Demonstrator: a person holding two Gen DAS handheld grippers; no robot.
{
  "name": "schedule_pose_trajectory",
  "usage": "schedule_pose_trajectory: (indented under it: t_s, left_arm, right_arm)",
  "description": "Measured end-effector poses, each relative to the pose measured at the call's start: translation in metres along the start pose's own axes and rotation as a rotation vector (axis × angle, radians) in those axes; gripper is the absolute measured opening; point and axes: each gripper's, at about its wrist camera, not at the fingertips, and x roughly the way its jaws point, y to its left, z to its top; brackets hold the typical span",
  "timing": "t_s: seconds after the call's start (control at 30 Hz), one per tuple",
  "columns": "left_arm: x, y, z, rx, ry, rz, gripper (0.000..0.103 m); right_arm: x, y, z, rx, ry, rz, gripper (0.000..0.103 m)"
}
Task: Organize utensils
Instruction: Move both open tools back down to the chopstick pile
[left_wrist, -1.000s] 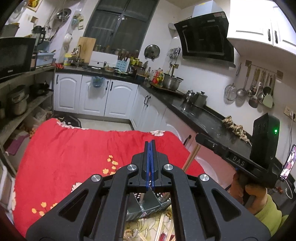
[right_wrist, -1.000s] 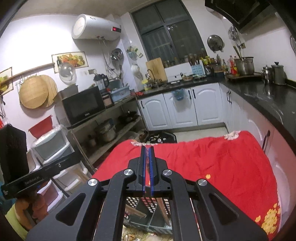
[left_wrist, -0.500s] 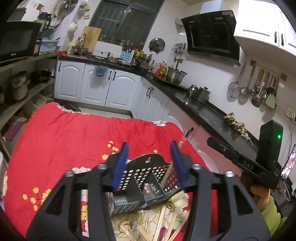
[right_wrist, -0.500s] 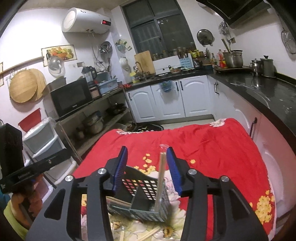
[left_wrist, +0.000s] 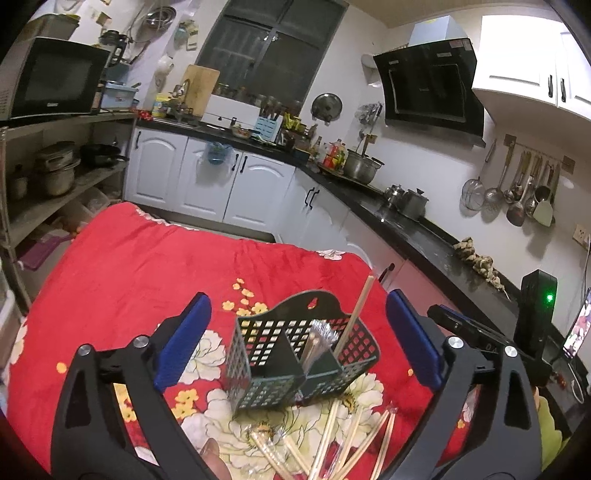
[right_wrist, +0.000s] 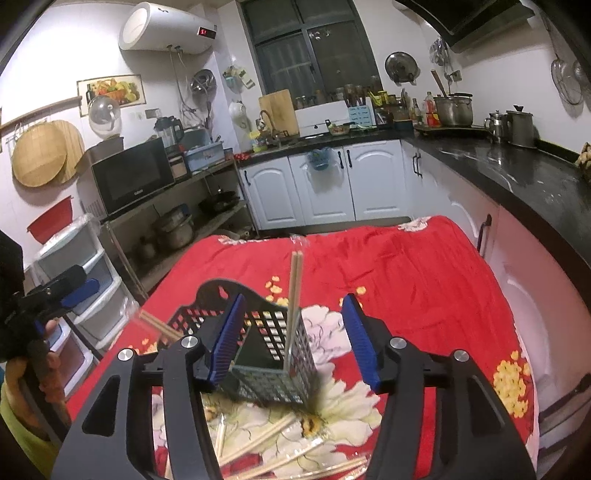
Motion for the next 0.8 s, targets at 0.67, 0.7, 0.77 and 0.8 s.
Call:
schedule_pose_trajectory:
  t_s: [0.67,0.7,0.77,0.8]
  left_arm:
    - [0.009,0.008,-0.072,0.019,0.128,0.053,0.092]
    - [0.011,0.008,-0.076,0.021,0.137,0.057,0.092]
    - [0.014,0.01,-0.083,0.027,0.156,0.063,0.092]
    - [0.017,0.01,-0.087,0.031,0.167,0.068,0.092]
  right_arm:
    - [-0.009,0.007,-0.065,-0.049,0.084,-0.038,0.054]
    - [-0.008,0.007,-0.069,-0.049,0.093,-0.041,0.054]
    - [-0.007,0.007,-0.074,-0.049,0.107,-0.041,0.054]
    - [-0.006,0.007,-0.078,-0.048,0.115,-0.042,0.054]
